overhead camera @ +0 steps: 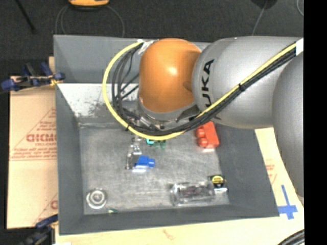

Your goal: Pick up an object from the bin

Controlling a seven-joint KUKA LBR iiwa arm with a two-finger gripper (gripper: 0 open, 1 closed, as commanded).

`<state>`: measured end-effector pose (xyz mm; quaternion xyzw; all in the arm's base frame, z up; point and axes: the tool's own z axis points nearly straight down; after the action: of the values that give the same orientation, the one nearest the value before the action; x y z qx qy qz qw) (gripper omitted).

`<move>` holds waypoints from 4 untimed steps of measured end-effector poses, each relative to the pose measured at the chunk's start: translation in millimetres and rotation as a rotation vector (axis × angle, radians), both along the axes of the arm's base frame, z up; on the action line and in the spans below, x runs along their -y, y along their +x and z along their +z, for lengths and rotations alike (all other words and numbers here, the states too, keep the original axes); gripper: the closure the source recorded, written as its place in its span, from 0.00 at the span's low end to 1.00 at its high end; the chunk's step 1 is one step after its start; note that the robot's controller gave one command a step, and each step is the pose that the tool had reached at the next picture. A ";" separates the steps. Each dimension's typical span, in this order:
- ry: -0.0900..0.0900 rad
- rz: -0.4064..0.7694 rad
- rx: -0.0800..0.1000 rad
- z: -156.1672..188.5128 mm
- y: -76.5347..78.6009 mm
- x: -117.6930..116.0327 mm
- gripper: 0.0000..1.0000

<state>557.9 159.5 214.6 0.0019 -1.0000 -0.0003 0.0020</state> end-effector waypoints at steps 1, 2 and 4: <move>0.006 -0.151 0.013 -141.6 10.6 65.2 0.00; 0.001 -0.199 0.010 -112.6 10.6 81.0 0.00; -0.001 -0.250 0.015 -140.2 11.7 83.6 0.00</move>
Offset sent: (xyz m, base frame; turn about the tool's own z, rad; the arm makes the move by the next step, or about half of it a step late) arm 0.0068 -0.0660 -0.1446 0.1523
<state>569.6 75.9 74.4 -0.1228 -0.9924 -0.0003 -0.0053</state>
